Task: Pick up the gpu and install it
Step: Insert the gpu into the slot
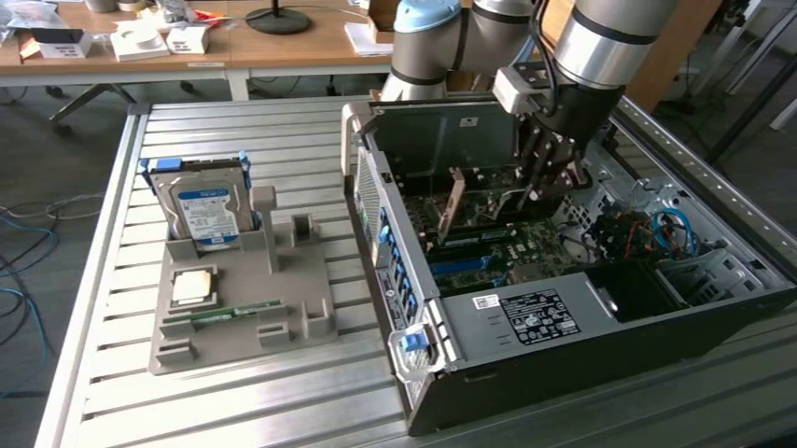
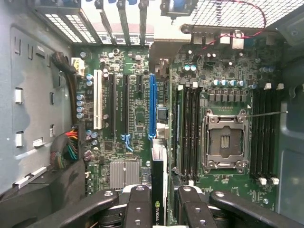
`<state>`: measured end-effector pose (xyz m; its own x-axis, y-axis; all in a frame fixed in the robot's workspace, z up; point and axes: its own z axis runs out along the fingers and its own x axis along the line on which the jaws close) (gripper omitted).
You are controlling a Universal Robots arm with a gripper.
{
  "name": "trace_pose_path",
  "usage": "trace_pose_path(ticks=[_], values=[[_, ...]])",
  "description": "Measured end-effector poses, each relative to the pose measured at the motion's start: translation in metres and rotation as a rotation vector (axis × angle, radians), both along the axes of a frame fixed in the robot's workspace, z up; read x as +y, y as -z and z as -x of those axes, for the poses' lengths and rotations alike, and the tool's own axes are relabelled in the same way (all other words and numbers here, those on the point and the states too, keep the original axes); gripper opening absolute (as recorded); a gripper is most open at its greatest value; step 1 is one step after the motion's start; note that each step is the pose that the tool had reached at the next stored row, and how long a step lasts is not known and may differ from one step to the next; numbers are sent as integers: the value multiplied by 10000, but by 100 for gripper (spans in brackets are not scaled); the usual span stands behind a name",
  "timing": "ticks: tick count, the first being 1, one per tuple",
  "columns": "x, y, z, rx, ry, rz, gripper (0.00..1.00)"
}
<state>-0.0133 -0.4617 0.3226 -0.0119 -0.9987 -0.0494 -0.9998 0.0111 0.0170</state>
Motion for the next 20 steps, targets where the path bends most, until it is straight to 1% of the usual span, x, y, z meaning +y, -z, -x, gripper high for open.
trace_pose_path(ticks=[2,3,10,20], values=[[-17,0,5,-5,-2,-26,26],[-21,0,6,-6,-2,-30,26],[-25,18,23,-7,0,-31,26],[-24,76,111,-7,-1,-31,26]])
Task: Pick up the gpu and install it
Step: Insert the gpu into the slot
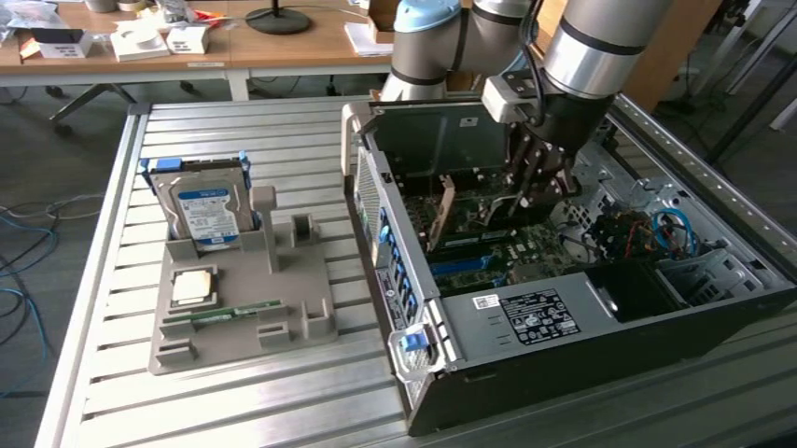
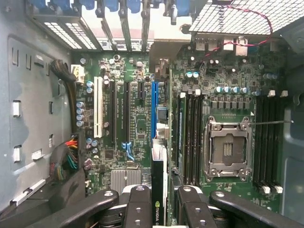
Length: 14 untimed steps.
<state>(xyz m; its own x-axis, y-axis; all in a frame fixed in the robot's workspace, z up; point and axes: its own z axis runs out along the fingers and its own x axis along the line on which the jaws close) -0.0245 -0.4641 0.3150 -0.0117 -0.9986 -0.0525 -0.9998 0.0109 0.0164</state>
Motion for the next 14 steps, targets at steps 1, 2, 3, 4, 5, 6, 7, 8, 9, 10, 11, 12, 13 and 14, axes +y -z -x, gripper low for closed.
trace_pose_path(ticks=[1,2,3,4,5,6,7,8,9,10,11,12,13,14], values=[[0,1,0,1,-1,2,26],[0,1,0,1,-1,2,26],[0,1,0,1,-1,2,26],[0,2,0,1,-1,2,26],[0,4,6,0,1,1,26],[0,6,14,0,1,0,26],[0,8,25,-3,0,0,26],[0,9,34,-5,0,2,26],[0,10,41,-7,0,1,26],[0,11,46,-9,0,1,26],[0,14,50,-11,0,-1,26],[1,21,55,-16,0,-4,26],[0,28,60,-17,0,-3,26],[0,33,64,-17,0,1,26]])
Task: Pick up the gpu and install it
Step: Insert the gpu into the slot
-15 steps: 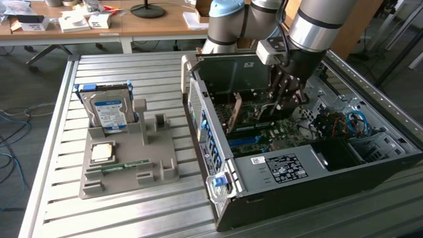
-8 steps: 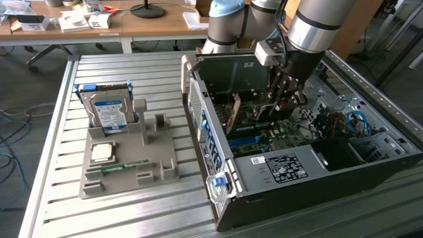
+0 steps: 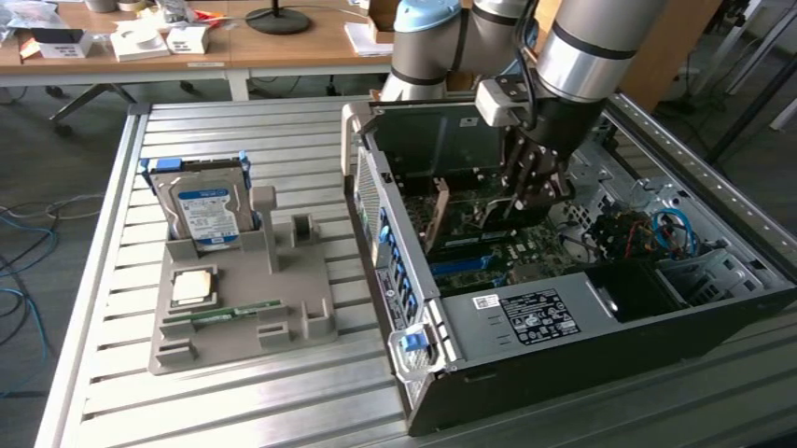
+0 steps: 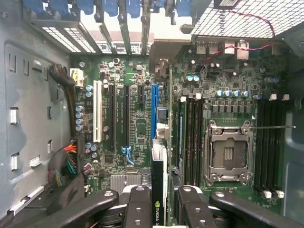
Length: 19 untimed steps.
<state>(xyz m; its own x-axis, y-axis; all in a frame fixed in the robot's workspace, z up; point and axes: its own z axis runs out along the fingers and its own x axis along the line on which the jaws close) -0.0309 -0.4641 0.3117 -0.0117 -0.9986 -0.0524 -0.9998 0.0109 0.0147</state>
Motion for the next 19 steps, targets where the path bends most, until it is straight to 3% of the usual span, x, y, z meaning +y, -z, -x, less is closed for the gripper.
trace_pose_path(ticks=[7,19], values=[[1,10,2,-4,0,-3,26],[0,128,6,-7,-1,-6,26]])
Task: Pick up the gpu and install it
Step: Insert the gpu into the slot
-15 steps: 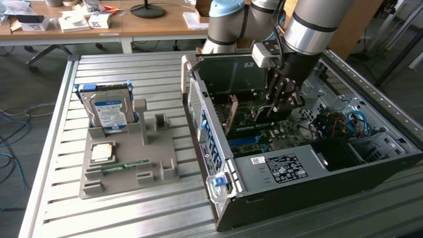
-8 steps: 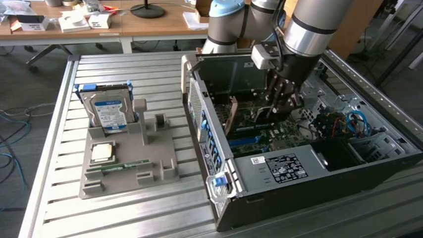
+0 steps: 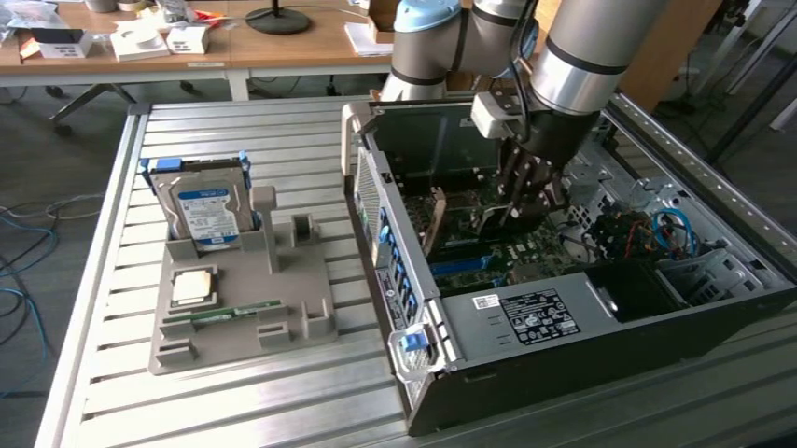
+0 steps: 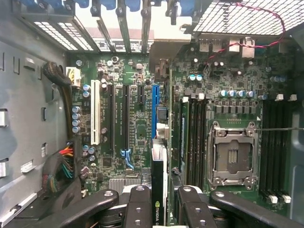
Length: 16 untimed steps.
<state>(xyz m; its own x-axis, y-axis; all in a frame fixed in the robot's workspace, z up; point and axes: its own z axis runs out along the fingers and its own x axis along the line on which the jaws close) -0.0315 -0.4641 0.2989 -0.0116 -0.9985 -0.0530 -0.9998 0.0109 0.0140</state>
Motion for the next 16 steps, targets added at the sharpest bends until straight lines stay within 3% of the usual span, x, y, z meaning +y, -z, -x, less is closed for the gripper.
trace_pose_path(ticks=[16], values=[[0,46,54,-1,-1,-3,26]])
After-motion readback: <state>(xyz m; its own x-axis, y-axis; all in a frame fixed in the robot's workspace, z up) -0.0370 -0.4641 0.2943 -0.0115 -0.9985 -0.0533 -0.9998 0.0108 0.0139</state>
